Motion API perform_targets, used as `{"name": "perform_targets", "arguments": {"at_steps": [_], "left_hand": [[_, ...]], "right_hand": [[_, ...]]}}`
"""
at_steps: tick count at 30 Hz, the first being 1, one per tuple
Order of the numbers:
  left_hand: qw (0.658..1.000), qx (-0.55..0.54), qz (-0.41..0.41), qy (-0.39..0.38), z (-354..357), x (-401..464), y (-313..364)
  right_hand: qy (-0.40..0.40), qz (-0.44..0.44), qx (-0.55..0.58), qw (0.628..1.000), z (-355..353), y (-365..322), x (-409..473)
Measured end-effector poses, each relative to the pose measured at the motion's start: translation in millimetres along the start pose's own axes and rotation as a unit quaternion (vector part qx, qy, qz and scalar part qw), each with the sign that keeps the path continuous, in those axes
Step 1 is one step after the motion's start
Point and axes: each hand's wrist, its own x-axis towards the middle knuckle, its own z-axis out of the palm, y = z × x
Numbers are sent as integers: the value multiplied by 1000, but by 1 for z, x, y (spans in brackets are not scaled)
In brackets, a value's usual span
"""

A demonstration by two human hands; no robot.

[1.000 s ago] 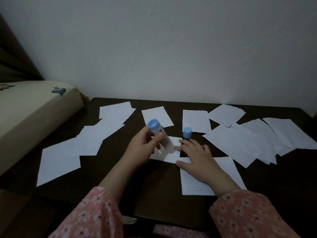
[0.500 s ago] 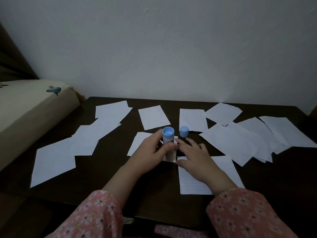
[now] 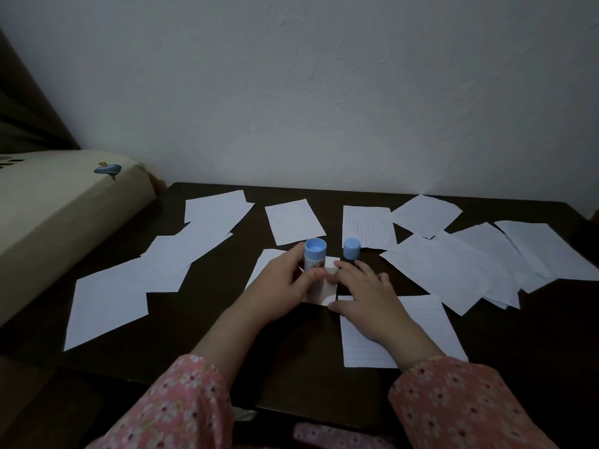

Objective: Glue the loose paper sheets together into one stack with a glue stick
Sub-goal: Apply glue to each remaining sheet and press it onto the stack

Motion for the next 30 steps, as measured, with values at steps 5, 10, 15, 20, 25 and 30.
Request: {"name": "perform_targets", "arguments": {"at_steps": [5,10,15,20,25,30], "left_hand": [[1000,11,-27,9,-16,-1,-14],[999,5,-37,25,-26,-4,-22],[998,-8,-49,47,-36,-10,-30],[995,-9,-62,75,-43,-15,-35],[992,-8,-82,93,-48,-16,-43],[990,-16,-99,101,-52,-14,-49]], "right_hand": [[-10,10,0,1000,0,-1,1],[-15,16,-1,1000,0,-1,1],[-13,19,1,1000,1,-2,2],[-11,18,-2,1000,1,-2,2],[-6,17,2,1000,2,-1,2],[-4,15,-3,1000,4,0,2]]}}
